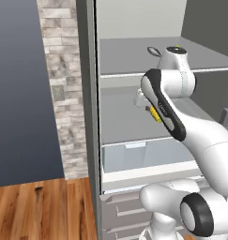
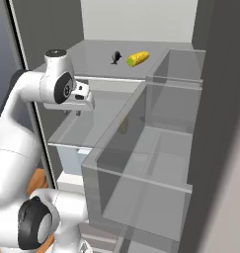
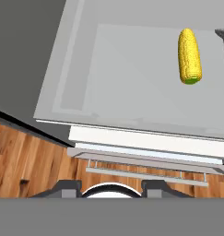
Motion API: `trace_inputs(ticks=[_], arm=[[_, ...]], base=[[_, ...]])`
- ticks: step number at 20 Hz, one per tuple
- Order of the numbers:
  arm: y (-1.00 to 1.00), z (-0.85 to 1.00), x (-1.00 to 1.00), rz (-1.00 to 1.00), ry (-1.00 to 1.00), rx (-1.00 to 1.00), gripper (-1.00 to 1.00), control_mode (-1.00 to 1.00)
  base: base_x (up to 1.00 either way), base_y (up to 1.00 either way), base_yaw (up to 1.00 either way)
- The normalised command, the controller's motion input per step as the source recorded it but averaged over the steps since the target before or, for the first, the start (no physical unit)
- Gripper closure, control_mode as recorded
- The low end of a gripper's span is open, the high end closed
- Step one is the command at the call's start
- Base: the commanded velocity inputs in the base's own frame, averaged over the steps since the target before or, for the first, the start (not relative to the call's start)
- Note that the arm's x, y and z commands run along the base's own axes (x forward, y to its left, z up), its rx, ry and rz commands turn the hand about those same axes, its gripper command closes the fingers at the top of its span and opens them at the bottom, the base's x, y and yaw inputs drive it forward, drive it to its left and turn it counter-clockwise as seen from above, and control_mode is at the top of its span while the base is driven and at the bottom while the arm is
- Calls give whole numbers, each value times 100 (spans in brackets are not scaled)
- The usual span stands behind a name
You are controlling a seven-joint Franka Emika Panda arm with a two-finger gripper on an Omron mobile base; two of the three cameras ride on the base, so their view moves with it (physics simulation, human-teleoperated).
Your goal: Place one corn and one fish in each tupperware on the nearby counter, to pack two identical lunches.
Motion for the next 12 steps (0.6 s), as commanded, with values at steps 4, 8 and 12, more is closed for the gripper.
trace_inputs(ticks=[4, 8, 12], arm=[[-6, -2, -4, 0, -1, 0, -100, -100], [-87, -8, -48, 0, -30, 0, -100, -100], [-93, -19, -4, 3, -26, 0, -100, -100]], base=[[0, 0, 0], [0, 0, 0], [0, 0, 0]])
